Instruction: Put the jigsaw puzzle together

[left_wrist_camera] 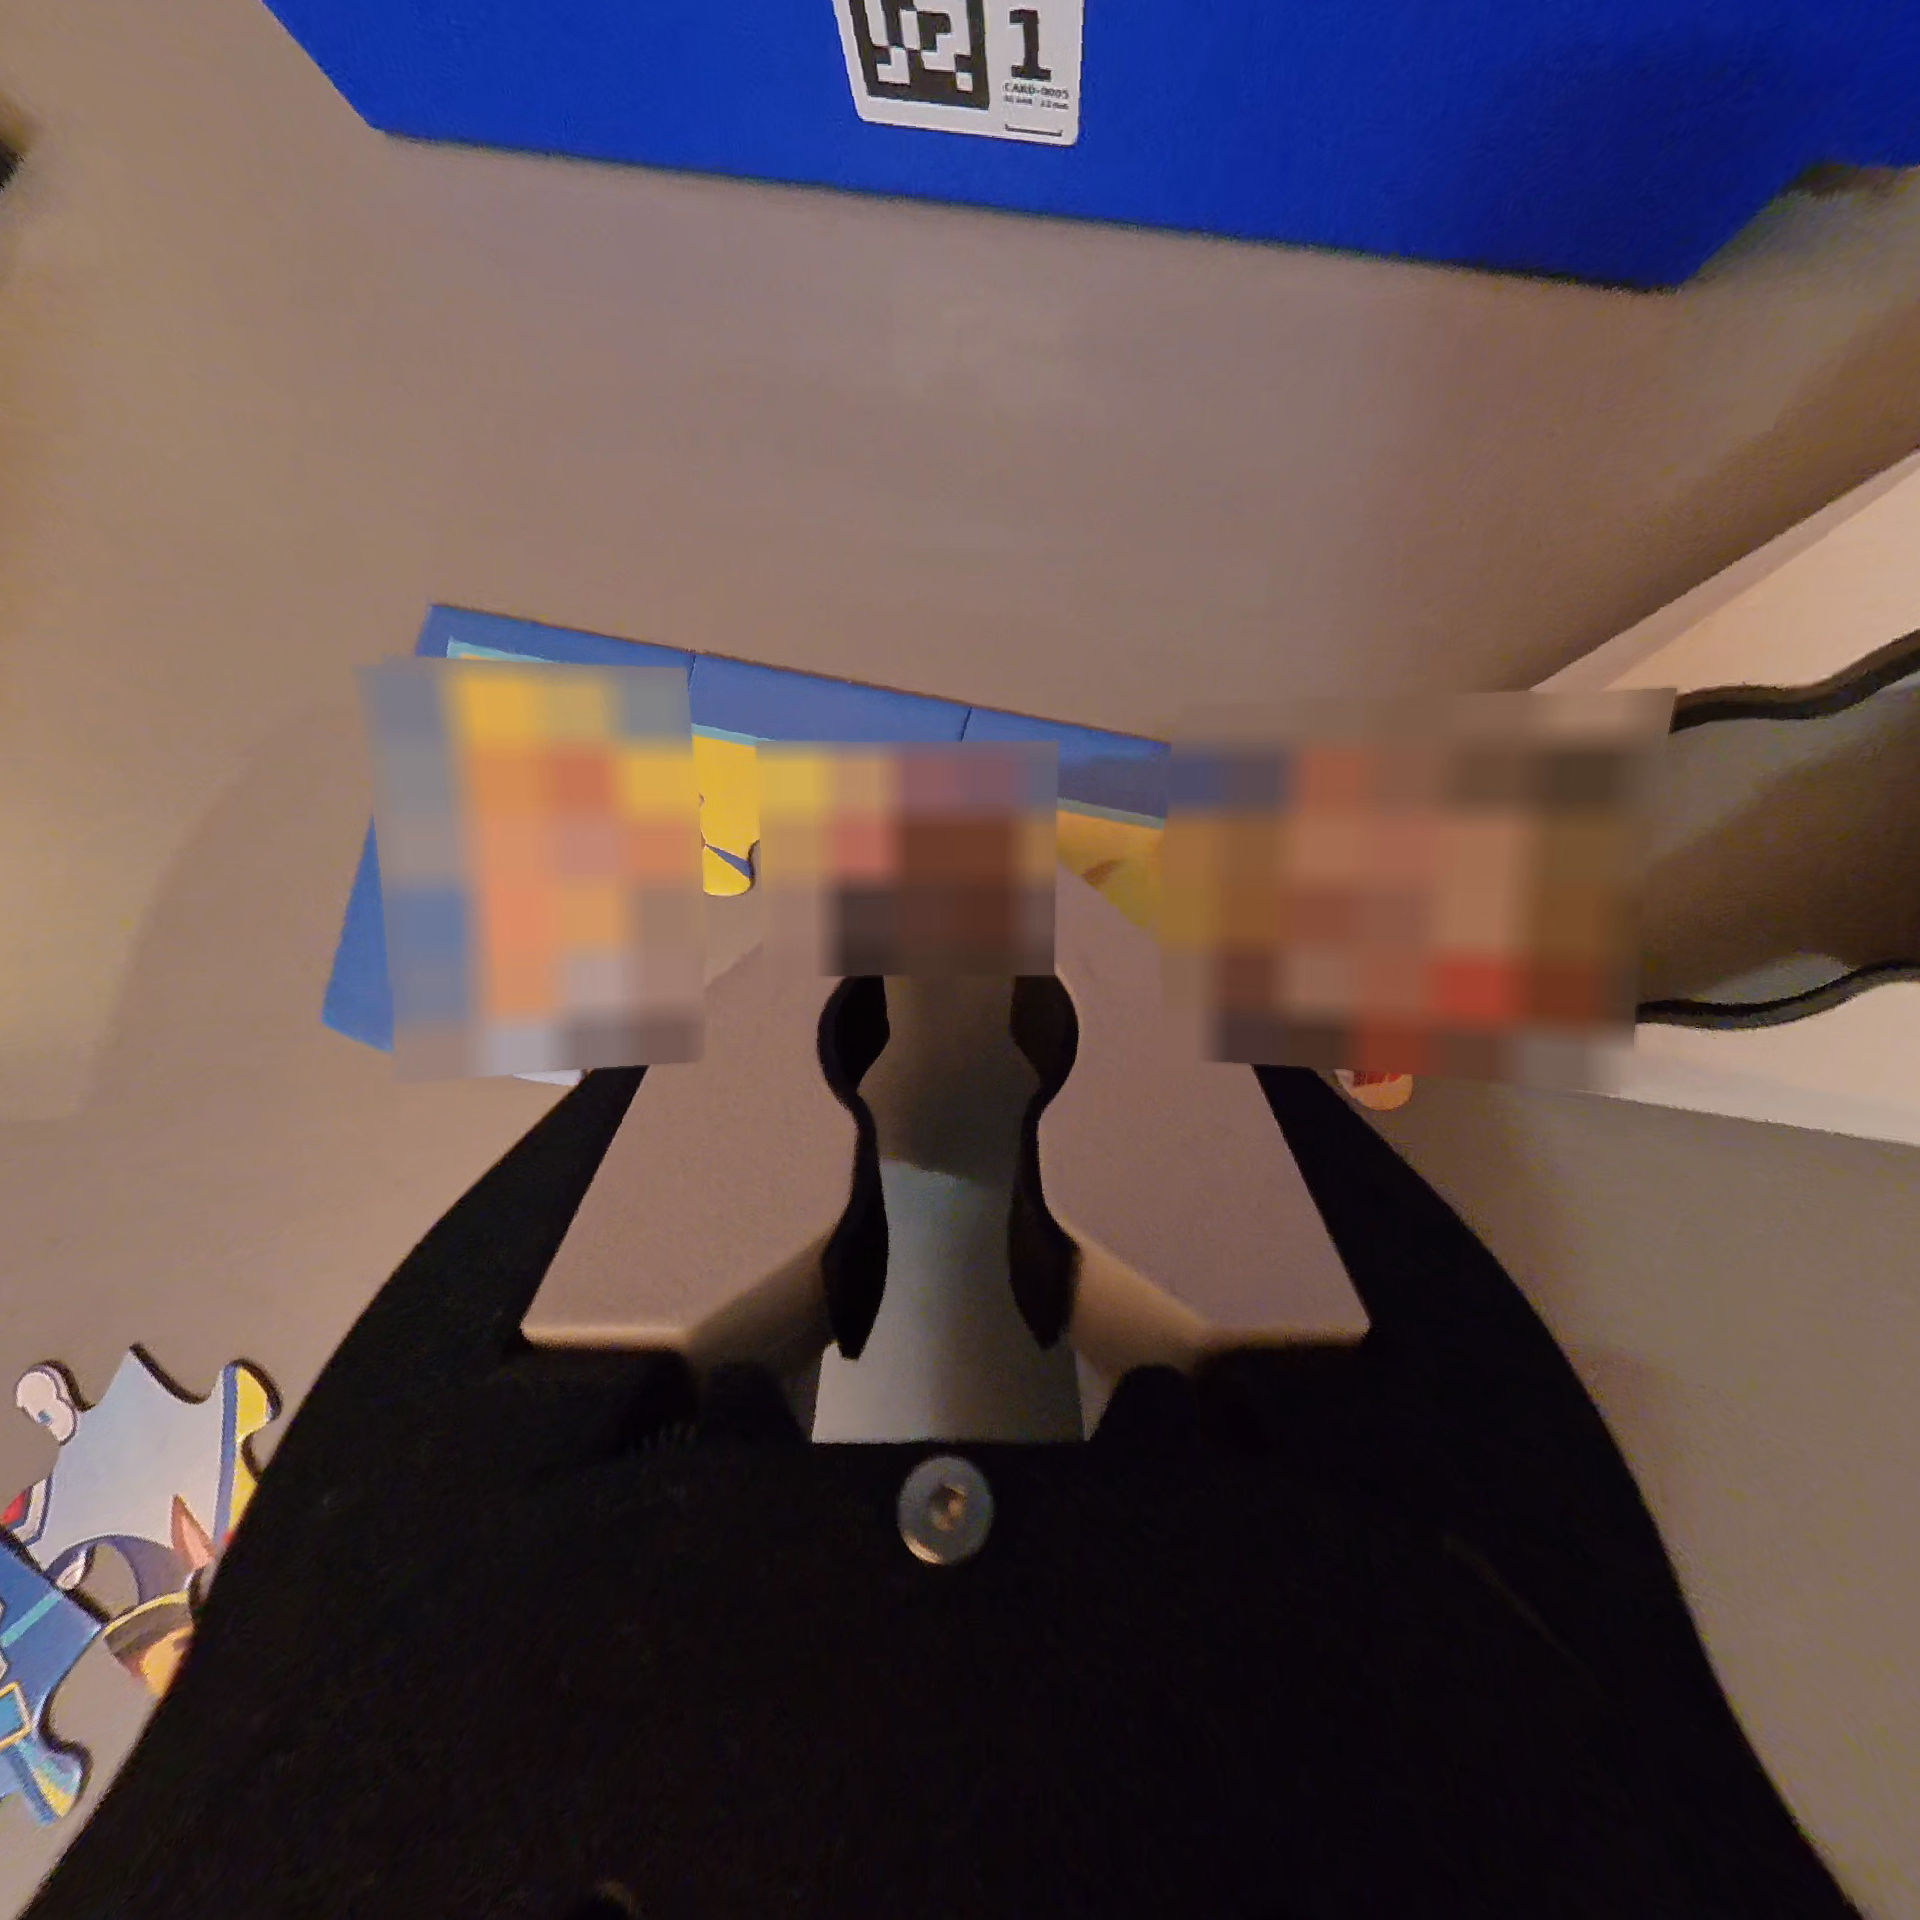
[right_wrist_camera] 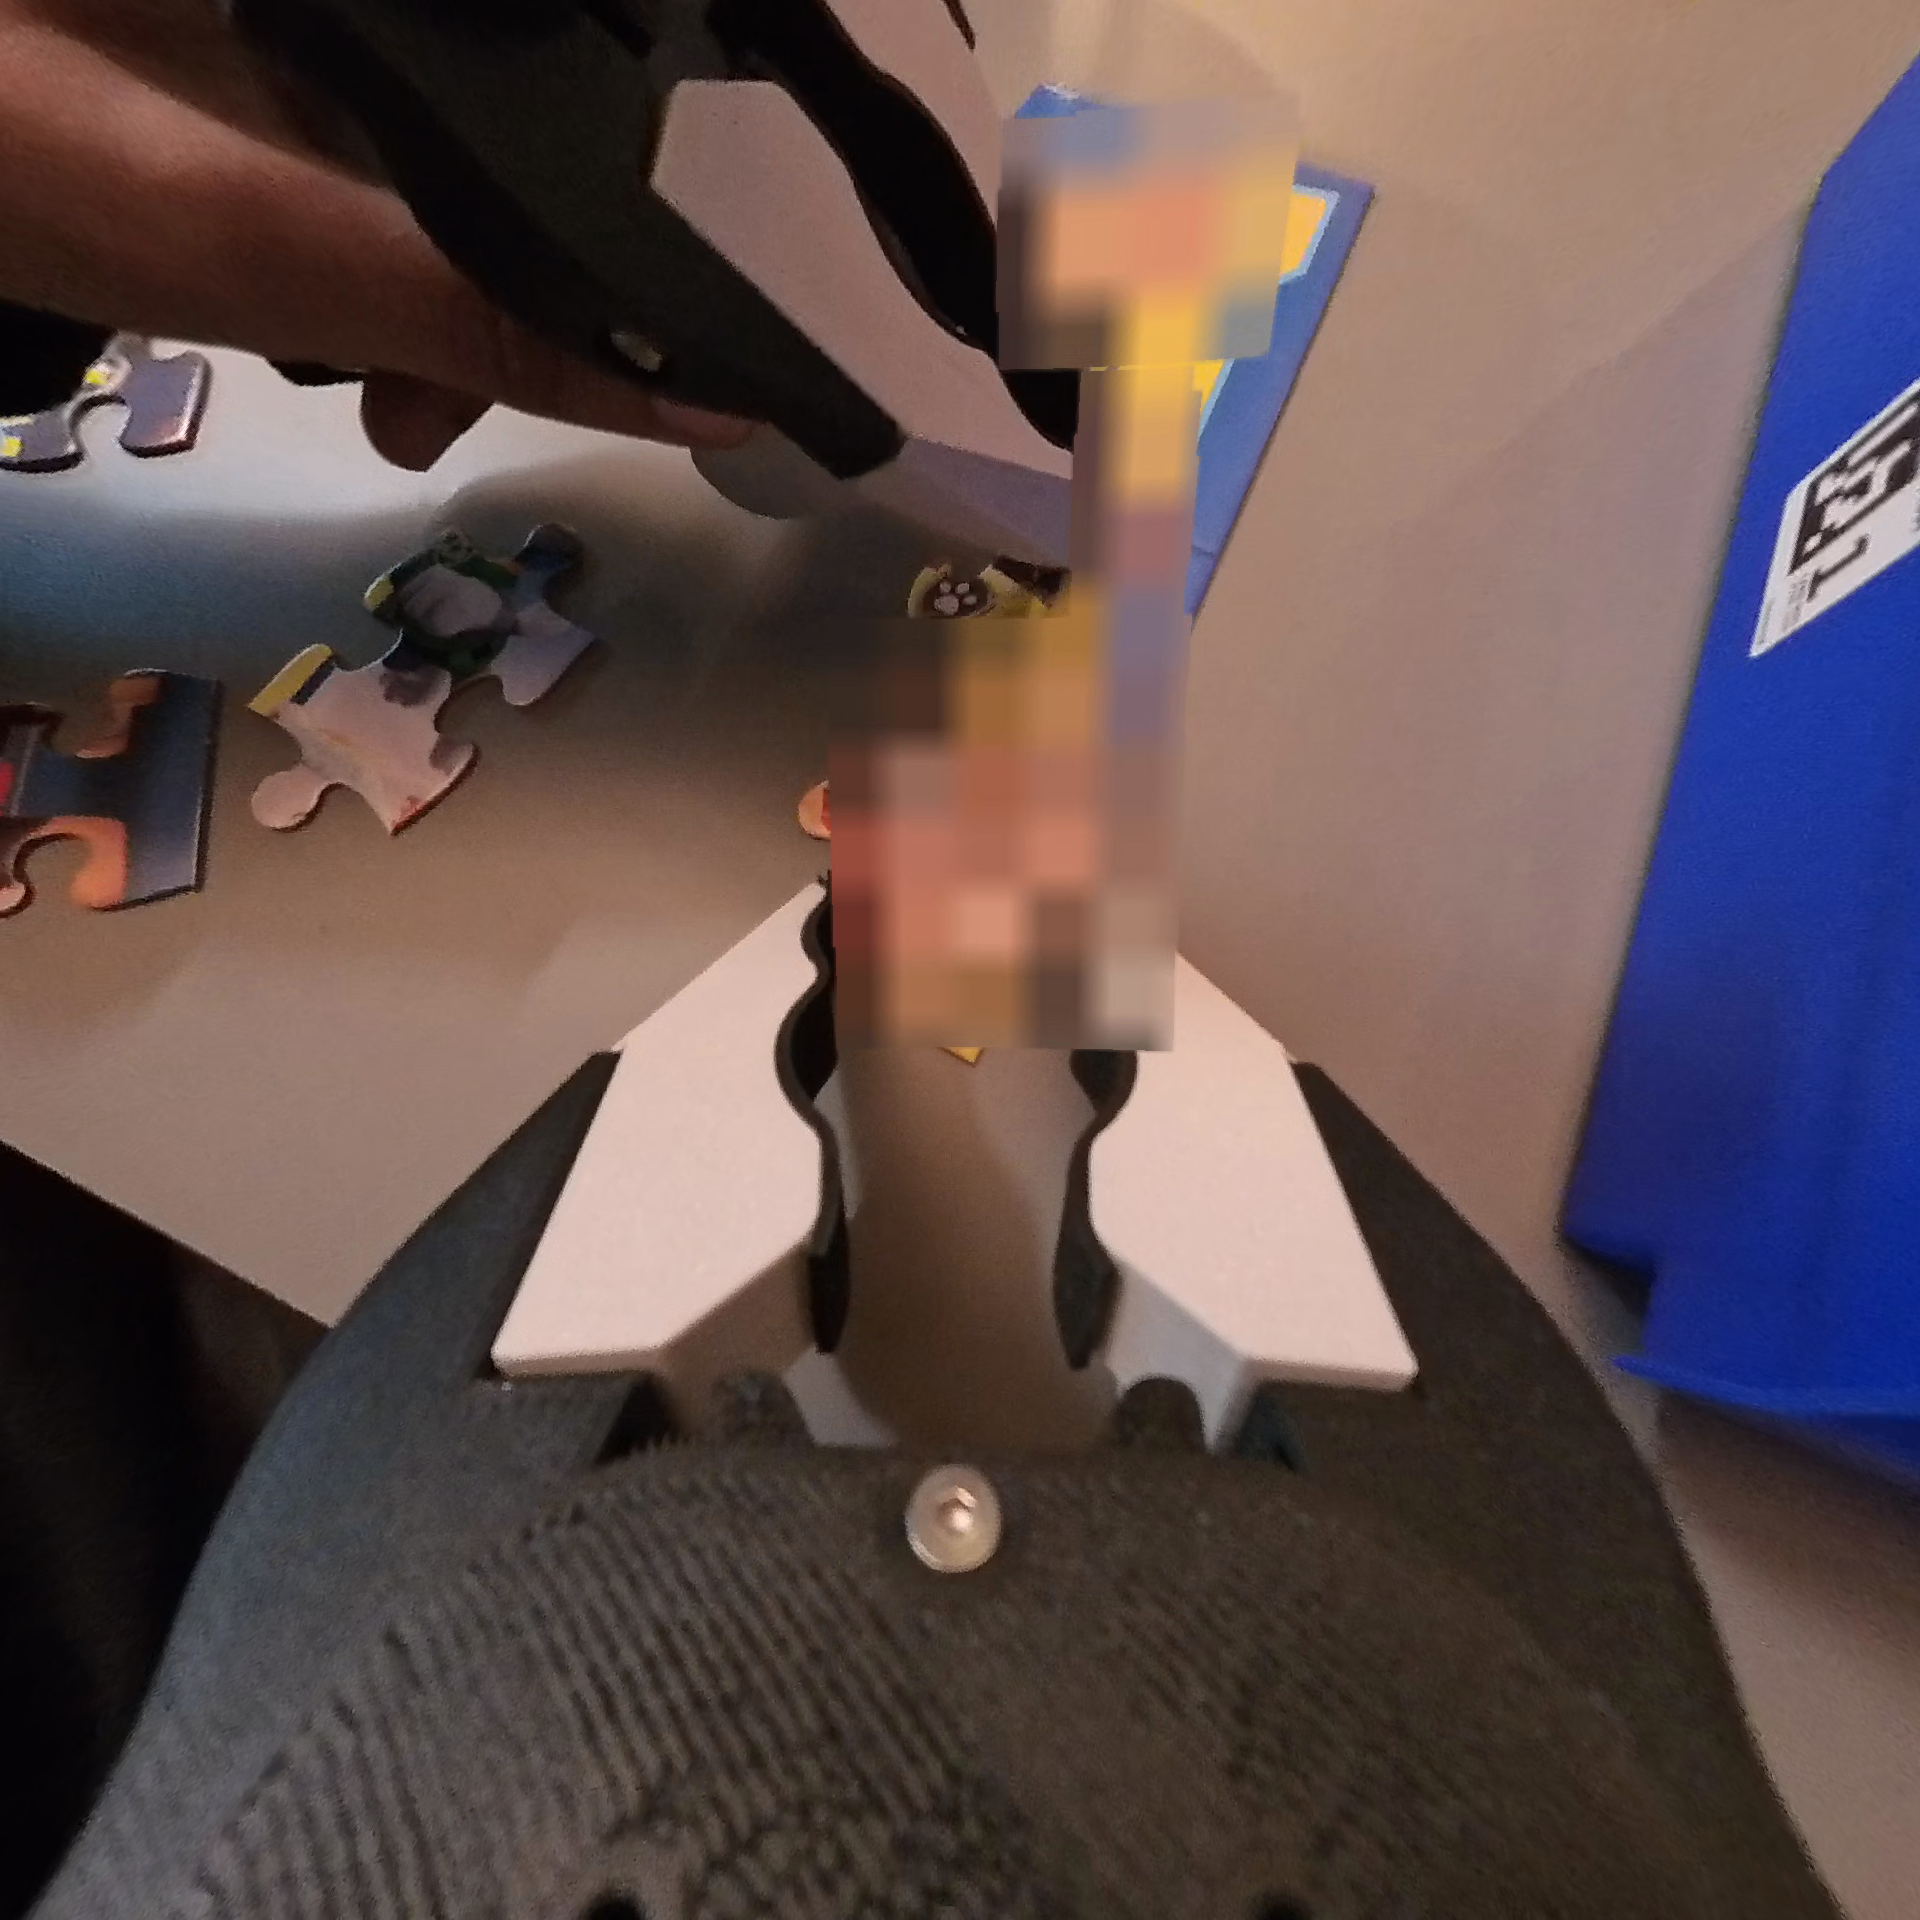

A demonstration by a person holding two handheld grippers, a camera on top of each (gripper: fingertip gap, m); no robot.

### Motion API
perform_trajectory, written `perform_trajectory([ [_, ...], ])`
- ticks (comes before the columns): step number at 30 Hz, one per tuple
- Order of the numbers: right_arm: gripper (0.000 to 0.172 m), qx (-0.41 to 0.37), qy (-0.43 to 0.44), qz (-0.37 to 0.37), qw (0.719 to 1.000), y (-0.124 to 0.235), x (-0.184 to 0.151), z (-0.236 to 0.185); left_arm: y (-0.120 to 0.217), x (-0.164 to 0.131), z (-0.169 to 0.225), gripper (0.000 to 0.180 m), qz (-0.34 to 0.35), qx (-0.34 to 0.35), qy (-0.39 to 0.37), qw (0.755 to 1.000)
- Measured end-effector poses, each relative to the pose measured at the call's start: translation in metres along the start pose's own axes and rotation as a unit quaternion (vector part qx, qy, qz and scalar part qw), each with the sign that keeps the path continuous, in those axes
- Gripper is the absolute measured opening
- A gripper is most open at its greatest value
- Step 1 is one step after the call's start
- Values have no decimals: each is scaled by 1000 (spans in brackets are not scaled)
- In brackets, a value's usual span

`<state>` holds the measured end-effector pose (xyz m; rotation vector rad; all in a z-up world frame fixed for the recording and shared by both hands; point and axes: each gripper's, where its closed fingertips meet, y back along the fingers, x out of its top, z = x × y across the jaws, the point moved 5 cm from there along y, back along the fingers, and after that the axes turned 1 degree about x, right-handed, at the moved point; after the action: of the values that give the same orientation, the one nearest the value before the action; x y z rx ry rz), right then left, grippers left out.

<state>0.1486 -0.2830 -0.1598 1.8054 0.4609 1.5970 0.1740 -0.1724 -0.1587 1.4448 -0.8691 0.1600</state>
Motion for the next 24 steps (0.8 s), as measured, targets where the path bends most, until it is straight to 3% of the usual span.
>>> perform_trajectory([
  [4,41,5,-10,4,1000,1,0,7,0,-1,3,17,6,18,-21,1000],
  [7,0,-22,-16,3,1000,7,-4,18,0,-1,8,9,9,38,-50,998],
  [11,1,-10,-13,10,1000,10,-8,14,-1,0,11,2,6,62,-77,995],
  [12,7,-17,-10,11,1000,11,-7,15,-1,0,10,2,6,57,-72,996],
  [13,27,-24,-12,14,1000,10,-5,17,-1,0,9,2,5,49,-65,997],
  [18,40,34,-64,47,996,-6,16,15,-1,1,5,3,-10,2,-27,1000],
  [24,36,-33,-4,16,999,-19,18,7,-1,2,5,2,-14,7,-33,999],
])
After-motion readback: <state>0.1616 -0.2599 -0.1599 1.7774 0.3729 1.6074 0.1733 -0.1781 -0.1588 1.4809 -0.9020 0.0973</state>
